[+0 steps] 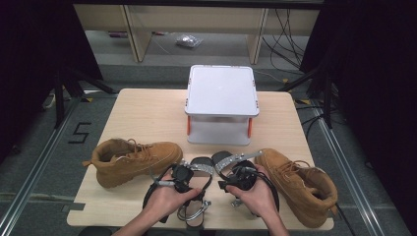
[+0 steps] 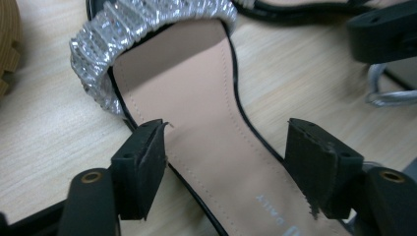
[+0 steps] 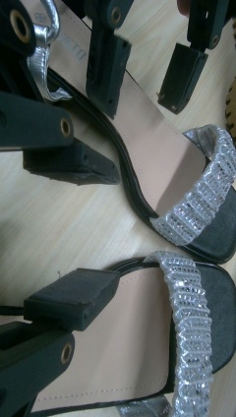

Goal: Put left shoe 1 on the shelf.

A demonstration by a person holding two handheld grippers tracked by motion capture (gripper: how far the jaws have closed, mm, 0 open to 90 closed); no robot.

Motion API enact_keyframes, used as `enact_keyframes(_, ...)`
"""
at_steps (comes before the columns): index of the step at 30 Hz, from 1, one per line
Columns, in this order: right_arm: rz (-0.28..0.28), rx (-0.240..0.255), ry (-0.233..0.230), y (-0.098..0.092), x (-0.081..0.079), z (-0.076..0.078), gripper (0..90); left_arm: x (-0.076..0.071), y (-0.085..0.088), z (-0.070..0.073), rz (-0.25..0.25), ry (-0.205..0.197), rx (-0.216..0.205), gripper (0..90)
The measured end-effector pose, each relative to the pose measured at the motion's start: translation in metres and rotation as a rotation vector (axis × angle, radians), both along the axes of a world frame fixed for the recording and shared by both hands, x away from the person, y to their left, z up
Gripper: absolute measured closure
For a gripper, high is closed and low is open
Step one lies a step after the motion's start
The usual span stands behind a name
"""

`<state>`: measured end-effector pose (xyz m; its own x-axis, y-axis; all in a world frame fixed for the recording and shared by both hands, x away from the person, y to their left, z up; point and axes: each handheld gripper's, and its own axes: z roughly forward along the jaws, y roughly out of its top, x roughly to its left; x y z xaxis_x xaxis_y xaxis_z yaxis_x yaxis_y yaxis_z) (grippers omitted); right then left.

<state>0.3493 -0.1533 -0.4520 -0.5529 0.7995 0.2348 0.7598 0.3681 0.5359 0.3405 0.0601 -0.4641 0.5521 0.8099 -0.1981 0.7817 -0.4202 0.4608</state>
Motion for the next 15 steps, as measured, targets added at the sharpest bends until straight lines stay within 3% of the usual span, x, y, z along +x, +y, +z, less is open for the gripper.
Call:
enact_keyframes(6, 0.004, -0.003, -0.004, 0.002, -0.001, 0.0, 47.9, 0.002, -0.002, -0.003, 0.016, -0.003, 0.005, 27.5)
enact_keyframes(15, 0.009, -0.007, 0.004, 0.005, -0.001, -0.003, 47.2, 0.002, -0.012, -0.008, 0.017, 0.007, 0.066, 21.5)
